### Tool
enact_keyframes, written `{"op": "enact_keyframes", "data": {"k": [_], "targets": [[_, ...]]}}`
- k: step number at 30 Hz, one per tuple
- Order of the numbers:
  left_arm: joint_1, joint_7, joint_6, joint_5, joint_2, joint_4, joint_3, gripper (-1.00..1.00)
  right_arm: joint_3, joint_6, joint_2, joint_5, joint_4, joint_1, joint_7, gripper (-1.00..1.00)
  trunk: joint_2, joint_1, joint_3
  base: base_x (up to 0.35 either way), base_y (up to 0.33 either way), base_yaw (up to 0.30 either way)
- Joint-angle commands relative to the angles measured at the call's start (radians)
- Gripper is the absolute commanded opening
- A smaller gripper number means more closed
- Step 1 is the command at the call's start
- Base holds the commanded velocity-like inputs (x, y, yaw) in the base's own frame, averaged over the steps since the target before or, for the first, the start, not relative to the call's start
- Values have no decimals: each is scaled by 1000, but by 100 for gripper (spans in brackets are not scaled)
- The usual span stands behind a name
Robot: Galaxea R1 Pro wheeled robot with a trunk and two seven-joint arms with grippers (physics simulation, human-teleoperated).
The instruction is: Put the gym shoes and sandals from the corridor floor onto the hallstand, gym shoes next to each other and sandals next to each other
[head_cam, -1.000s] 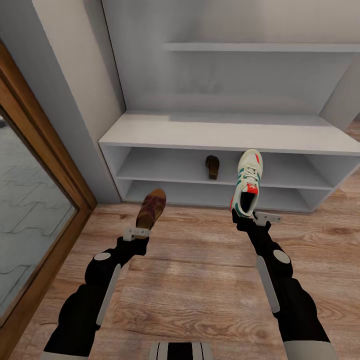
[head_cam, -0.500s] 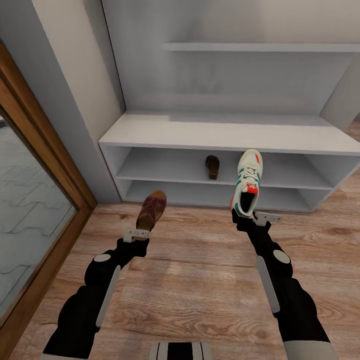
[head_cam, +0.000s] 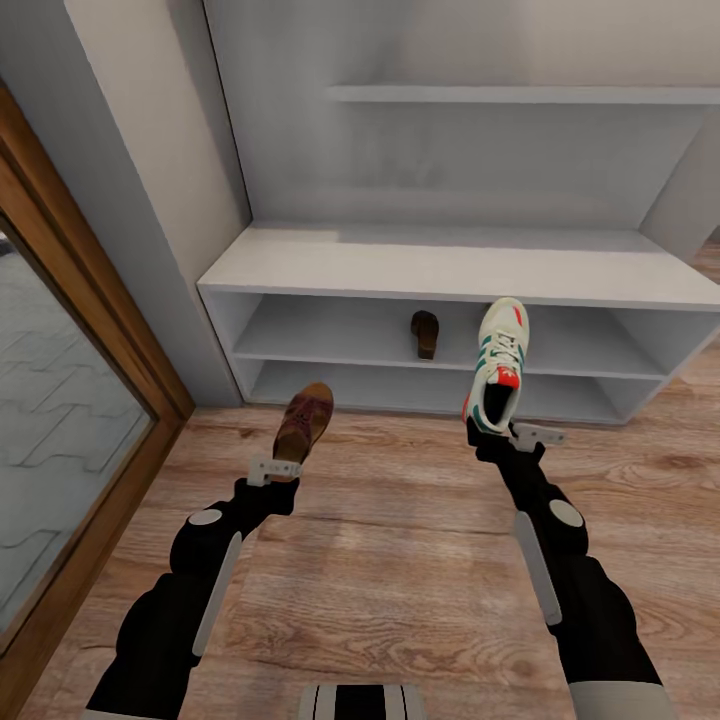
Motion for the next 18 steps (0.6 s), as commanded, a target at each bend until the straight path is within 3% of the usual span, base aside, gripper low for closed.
{"op": "enact_keyframes", "data": {"k": [1, 3, 4, 5, 7, 9, 11, 15, 18], "targets": [[0, -8, 5, -5, -1, -1, 1, -100, -4, 5, 0, -12, 1, 0, -4, -100, 0, 0, -1, 0, 0, 0], [0, -9, 5, -4, -2, -2, -2, -100, -29, 5, -1, -12, 5, 0, -4, -100, 0, 0, -1, 0, 0, 0], [0, -9, 5, -4, -2, -2, -4, -100, -60, 5, -1, -12, 6, 0, -4, -100, 0, 0, -1, 0, 0, 0], [0, -9, 5, -4, -2, -3, -6, -100, -106, 5, -2, -13, 7, 0, -4, -100, 0, 0, -1, 0, 0, 0], [-1, -8, 5, -4, -2, -3, -13, -100, -239, 5, -2, -12, 8, 0, -2, -100, 0, 0, -1, 0, 0, 0], [-1, -8, 5, -4, -2, -2, -21, -100, -393, 5, -1, -12, 8, 0, -2, -100, 0, 0, -1, 0, 0, 0], [-2, -7, 5, -5, -2, -2, -24, -100, -477, 5, -1, -11, 8, 0, -1, -100, 0, 0, -1, 0, 0, 0], [-2, -5, 7, -5, -2, -2, -26, -100, -596, 5, -1, -11, 8, 0, -1, -100, 0, 0, -1, 0, 0, 0], [-4, -1, 8, -4, -4, -1, -25, -100, -721, 6, -1, -11, 8, 0, -1, -100, 0, 0, -1, 0, 0, 0]]}}
